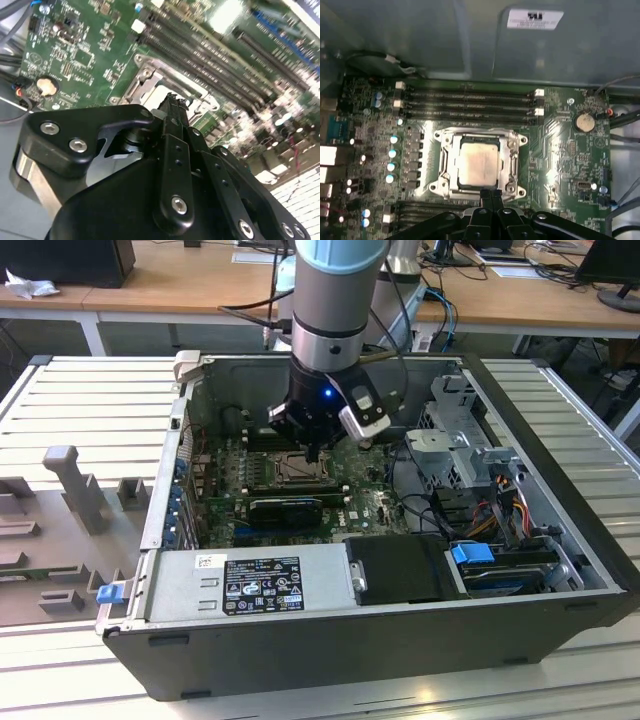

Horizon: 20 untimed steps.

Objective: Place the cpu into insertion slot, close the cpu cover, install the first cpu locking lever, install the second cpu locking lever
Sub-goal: 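Install the second cpu locking lever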

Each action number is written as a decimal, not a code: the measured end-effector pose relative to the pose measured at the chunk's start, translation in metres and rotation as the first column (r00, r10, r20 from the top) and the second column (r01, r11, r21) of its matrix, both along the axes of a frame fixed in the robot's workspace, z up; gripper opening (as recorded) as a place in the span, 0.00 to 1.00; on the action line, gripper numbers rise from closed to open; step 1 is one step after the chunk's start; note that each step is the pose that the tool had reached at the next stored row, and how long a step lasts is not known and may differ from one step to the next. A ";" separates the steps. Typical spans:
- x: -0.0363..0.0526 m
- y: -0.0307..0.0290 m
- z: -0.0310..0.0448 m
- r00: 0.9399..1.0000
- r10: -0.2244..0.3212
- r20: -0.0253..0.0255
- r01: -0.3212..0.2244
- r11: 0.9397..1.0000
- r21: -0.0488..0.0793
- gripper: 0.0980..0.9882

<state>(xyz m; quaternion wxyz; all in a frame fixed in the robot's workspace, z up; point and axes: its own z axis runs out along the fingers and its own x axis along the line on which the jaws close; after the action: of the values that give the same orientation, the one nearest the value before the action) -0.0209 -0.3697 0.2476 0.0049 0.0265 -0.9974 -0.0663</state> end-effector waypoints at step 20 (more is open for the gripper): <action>-0.0283 -0.0246 -0.0145 1.000 0.028 0.002 -0.028 0.998 0.061 0.01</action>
<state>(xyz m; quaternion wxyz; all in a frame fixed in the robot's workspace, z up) -0.0492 -0.3943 0.2330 0.0047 0.0408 -0.9945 -0.0966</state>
